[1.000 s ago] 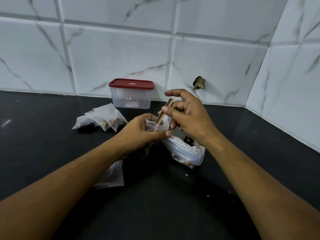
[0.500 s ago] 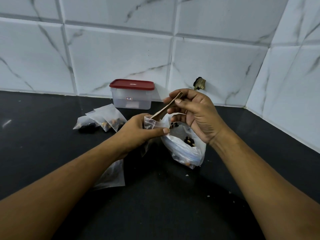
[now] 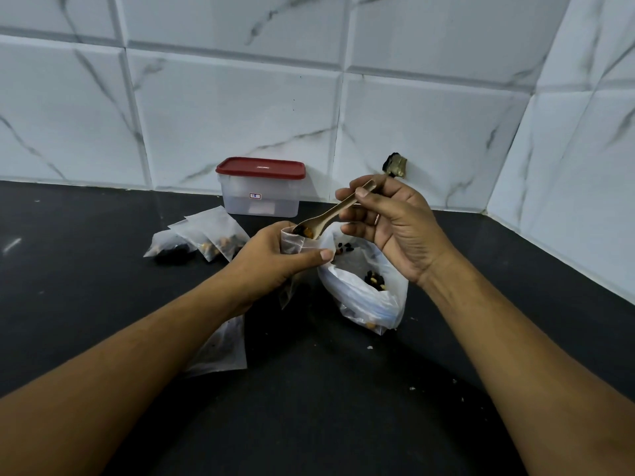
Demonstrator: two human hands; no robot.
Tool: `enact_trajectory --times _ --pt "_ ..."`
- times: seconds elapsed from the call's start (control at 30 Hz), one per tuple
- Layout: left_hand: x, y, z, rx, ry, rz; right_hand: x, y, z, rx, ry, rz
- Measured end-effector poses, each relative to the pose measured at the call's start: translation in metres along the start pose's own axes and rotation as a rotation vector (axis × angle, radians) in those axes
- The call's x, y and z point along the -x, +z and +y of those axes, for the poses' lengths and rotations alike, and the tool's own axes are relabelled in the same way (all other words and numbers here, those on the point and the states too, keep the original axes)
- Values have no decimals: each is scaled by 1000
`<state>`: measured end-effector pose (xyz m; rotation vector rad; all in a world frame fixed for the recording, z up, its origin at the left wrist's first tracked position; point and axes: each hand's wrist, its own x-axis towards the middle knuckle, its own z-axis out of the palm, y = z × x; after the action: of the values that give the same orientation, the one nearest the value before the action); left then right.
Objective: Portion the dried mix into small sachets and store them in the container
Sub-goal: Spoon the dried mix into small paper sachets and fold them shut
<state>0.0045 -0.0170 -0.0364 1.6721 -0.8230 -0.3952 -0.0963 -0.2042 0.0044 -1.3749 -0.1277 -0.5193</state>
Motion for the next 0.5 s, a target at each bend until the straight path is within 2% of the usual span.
enact_trajectory --times 0.1,0.2,0.5 --pt "0 -1 1 26 1 4 3 1 0 89 47 -147" --pt "1 0 1 39 5 -15 4 5 0 82 61 -238" --pt "1 0 3 53 -14 40 2 6 1 13 61 -174"
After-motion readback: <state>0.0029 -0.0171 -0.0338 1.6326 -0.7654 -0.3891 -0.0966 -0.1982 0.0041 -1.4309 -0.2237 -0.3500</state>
